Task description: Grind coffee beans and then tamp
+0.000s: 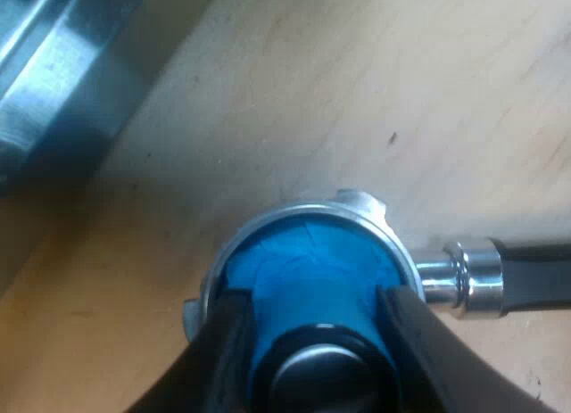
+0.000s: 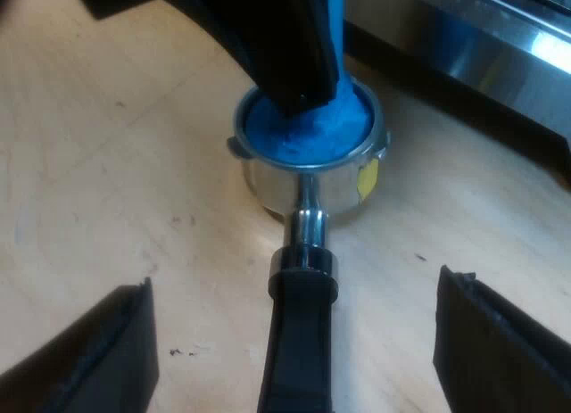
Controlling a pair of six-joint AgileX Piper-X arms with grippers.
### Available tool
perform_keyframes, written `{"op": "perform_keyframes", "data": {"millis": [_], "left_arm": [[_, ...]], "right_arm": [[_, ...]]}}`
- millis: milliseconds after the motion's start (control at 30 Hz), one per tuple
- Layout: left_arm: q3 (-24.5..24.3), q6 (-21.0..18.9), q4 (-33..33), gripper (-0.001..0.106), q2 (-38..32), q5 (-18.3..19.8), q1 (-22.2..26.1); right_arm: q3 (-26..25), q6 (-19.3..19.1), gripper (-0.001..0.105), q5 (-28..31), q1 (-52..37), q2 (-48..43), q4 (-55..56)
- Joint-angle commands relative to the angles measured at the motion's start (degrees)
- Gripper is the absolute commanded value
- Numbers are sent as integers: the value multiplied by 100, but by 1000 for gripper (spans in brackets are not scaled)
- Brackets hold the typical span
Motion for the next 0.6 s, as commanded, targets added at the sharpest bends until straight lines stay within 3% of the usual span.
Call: {"op": "perform_keyframes", "data": {"millis": [33, 300, 600], "left_arm": [[329, -4, 217, 0, 170, -74, -32], [768, -4, 50, 0, 170, -74, -32], [638, -4, 101, 0, 123, -74, -32]], "right_arm": [[-4, -51, 67, 57, -12, -35, -40], [-4, -51, 67, 57, -12, -35, -40], [-4, -51, 67, 57, -12, -35, -40]]}}
